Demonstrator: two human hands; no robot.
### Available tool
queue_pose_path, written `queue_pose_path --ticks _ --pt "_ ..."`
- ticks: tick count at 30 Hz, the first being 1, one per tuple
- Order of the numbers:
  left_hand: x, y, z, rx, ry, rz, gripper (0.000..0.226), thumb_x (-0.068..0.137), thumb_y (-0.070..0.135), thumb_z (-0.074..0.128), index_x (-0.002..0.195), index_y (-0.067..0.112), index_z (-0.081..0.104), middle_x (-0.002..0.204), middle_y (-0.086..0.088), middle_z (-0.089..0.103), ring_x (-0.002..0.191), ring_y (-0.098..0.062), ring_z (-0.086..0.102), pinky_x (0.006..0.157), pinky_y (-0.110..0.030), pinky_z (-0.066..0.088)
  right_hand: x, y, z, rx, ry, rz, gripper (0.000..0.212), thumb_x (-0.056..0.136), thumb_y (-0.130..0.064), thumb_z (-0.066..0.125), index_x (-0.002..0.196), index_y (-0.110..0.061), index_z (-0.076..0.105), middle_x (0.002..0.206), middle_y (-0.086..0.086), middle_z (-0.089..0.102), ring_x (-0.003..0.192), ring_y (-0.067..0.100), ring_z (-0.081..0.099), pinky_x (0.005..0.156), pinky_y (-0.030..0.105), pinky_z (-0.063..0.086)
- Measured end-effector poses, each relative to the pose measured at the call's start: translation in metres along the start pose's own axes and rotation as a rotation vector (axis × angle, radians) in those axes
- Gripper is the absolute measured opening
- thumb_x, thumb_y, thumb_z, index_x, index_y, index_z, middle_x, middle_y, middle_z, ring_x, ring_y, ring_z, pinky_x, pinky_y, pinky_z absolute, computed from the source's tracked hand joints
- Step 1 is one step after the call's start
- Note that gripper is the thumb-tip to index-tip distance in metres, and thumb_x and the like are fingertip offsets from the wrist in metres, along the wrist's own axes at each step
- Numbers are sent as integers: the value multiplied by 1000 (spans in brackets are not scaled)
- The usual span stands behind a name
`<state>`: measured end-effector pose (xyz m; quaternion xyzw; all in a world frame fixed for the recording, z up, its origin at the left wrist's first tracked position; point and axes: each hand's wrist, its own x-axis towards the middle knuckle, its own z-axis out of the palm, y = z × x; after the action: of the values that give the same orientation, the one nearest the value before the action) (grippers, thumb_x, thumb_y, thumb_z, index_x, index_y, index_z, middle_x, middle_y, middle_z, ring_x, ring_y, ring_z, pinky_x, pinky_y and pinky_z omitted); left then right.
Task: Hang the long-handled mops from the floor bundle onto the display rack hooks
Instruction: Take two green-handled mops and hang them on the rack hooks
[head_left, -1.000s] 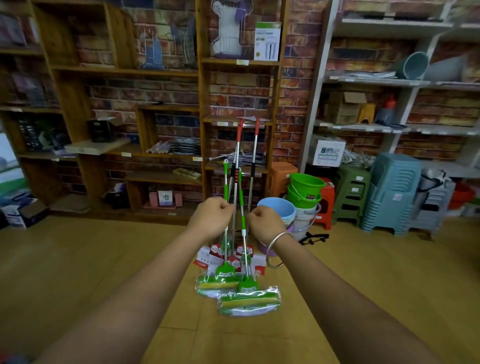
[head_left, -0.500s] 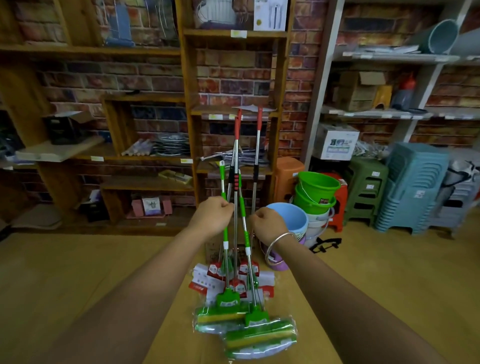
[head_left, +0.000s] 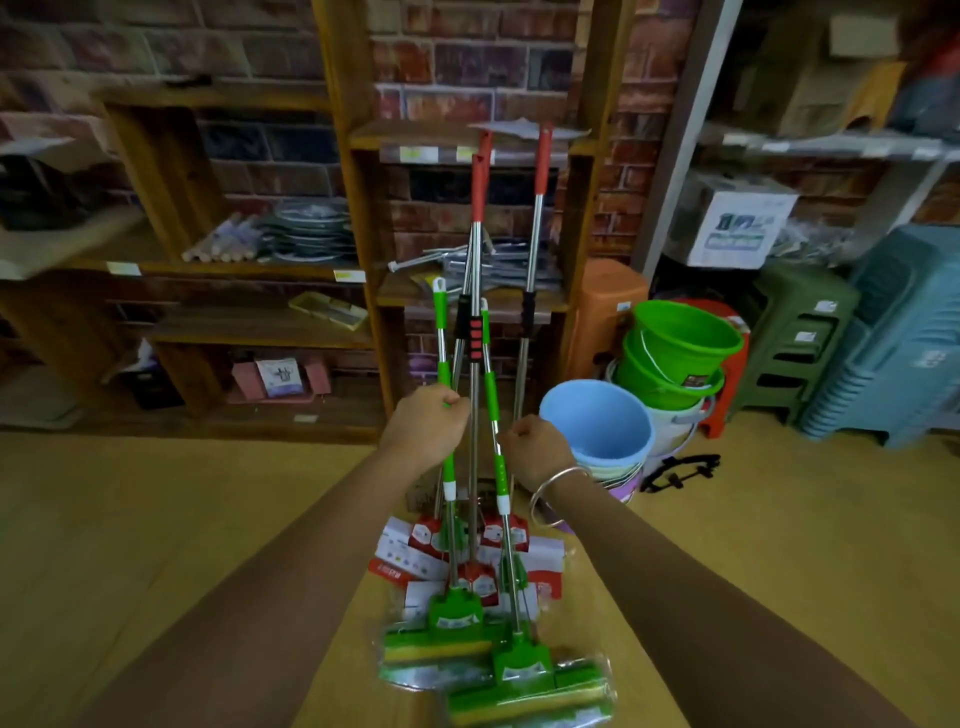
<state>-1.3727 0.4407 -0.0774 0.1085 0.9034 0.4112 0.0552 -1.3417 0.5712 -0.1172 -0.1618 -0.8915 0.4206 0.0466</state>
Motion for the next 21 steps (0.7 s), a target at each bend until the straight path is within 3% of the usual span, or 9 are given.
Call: queue_pose_path --ticks 3,7,10,13,15,17,21 --pt "50 -11 22 1 -36 -18 22 94 32 43 87 19 58 97 -12 69 85 -29 65 80 -41 52 53 25 13 -38 -48 46 38 88 -20 45 52 -15 40 74 14 54 71 25 44 67 26 33" --pt "112 -35 54 21 -64 -23 29 94 25 43 67 20 52 90 -22 67 80 -34 66 73 -40 52 117 58 38 -49 -85 163 41 85 -20 48 46 -16 35 50 5 41 67 27 41 65 28 32" --pt "158 -71 88 25 -108 -63 28 93 20 44 83 2 62 83 -23 60 70 -27 58 57 -28 41 160 93 72 -49 -118 201 39 82 -25 50 48 -16 36 60 13 48 68 28 44 66 27 33" --pt "202 -116 133 33 -136 -102 36 93 21 45 90 -9 64 89 -32 64 72 -33 59 61 -30 41 202 136 114 -44 -136 202 38 85 -22 51 50 -12 41 75 19 52 73 29 48 68 27 35" --pt "224 -147 163 49 -157 -114 36 93 21 44 89 -8 64 84 -30 63 72 -34 58 64 -32 42 227 164 144 -53 -174 207 28 89 -21 46 71 -3 59 91 28 59 85 37 55 70 29 36" --pt "242 -180 195 57 -196 -127 33 93 19 43 82 -5 63 78 -22 56 68 -28 53 61 -31 37 249 198 175 -40 -197 272 33 91 -25 44 102 0 60 110 23 61 94 35 55 71 27 34" --pt "263 -249 255 65 -266 -165 27 94 17 42 72 7 56 80 -20 54 70 -24 51 60 -29 36 281 269 230 3 -160 370 33 88 -24 47 105 2 58 101 20 62 88 31 56 70 27 36"
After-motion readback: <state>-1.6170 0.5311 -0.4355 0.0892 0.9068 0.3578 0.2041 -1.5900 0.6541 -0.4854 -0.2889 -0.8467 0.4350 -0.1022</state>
